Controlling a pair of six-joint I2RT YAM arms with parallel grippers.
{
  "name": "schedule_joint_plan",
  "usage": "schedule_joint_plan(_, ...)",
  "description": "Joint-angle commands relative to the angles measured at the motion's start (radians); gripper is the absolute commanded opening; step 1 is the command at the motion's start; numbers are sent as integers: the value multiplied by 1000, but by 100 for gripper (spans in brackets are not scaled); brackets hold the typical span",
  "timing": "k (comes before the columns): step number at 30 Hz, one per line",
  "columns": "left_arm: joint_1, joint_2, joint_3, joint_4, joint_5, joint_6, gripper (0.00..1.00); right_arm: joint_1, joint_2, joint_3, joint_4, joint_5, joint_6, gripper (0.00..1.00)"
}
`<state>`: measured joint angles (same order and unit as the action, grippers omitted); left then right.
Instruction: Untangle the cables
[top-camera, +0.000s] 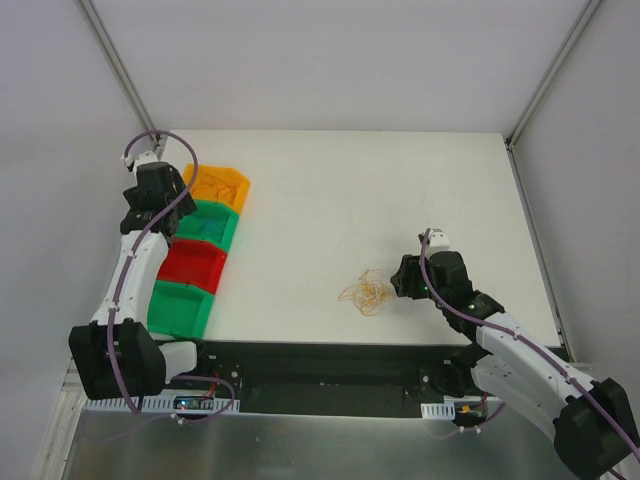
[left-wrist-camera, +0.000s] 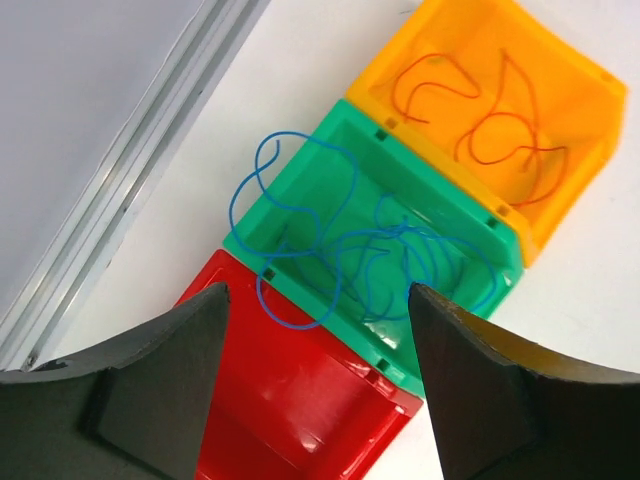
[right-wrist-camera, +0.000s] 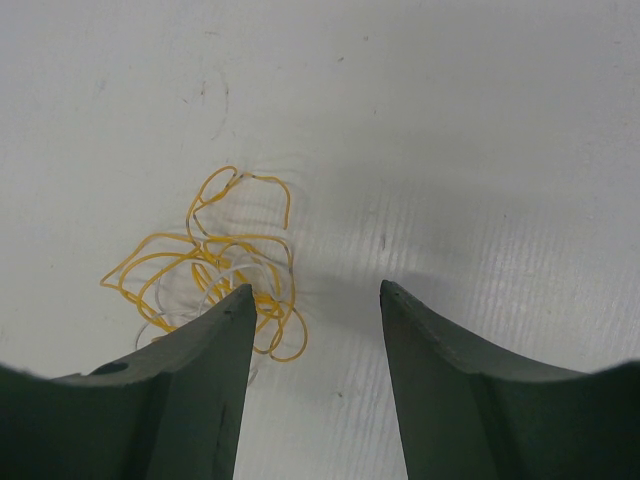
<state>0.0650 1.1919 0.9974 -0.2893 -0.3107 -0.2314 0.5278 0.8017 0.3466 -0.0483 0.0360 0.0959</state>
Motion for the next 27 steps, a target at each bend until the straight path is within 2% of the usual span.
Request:
schedule_joint_plan(1,32,81,9,-54,39,-56,70,-5,-9,6,38,-13,4,56)
schedule_joint_plan(5,32,168,21,-56,-22,32,62,-3,-13,5,39,-12,4,56)
schedule_joint_plan(8,32,228,30,-57,-10,93,62,-3,-4,8,39,-13,4,56)
schedule_joint_plan(13,32,244,-13,-21,-11,132,54,-3,-1,8,41,-8,2,56)
schedule_joint_plan(16,32,264,-3,-14,-5,162,32,-5,-2,6,42,-11,2,56)
schedule_joint_plan(19,27,293,21,-16,16,190,4,-3,4,8,44,-13,4,56)
schedule_joint_plan(20,22,308,35,-17,28,210,0,-3,5,9,44,-16,4,56)
schedule_joint_plan(25,-62,397,110,-11,-76,312,0,-3,16,12,44,-18,2,56)
schedule_joint_plan(27,-62,440,151,-7,-88,355,0,-5,16,12,44,-18,2,56)
